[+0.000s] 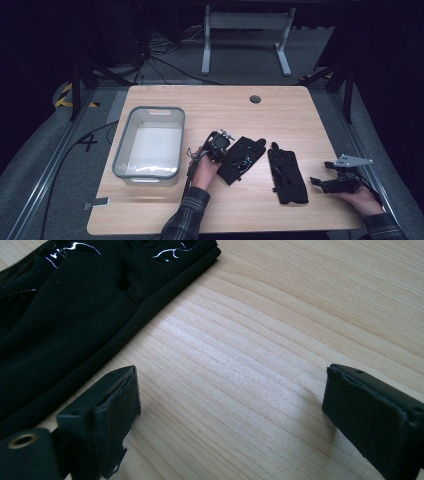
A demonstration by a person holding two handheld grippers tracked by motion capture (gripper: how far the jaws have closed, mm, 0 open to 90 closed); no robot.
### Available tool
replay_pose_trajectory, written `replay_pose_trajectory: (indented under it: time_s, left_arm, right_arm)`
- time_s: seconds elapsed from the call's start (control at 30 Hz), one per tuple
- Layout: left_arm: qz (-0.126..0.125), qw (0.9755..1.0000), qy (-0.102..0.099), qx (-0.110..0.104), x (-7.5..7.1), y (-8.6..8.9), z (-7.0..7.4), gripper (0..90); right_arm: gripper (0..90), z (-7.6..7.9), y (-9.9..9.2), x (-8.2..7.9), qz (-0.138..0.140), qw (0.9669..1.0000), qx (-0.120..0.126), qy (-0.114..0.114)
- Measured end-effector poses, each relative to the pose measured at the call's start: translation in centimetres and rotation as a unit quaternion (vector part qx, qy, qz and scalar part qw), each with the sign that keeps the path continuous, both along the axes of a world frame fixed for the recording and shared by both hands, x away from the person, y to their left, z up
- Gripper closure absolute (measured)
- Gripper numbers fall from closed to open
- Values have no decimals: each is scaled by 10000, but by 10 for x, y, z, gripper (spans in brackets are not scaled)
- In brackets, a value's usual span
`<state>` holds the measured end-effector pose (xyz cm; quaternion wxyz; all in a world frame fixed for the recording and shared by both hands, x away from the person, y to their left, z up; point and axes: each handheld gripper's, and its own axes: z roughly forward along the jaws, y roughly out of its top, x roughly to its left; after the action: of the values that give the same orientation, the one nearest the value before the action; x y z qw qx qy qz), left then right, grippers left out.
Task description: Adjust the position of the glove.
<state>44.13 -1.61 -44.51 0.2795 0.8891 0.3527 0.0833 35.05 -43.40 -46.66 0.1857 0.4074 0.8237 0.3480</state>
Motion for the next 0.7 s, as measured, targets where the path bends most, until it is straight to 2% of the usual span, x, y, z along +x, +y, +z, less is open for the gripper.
replay_pose_trajectory:
  time_s: [0.33, 0.7]
  left_arm:
    - [-236, 9997, 107, -16, -21, -2, 0, 895]
    - [-654, 9977, 151, -68, -53, -10, -1, 897]
  right_arm:
    - [89, 0, 0, 0, 0, 10000, 0, 0]
    - [89, 0, 0, 0, 2, 10000, -1, -1]
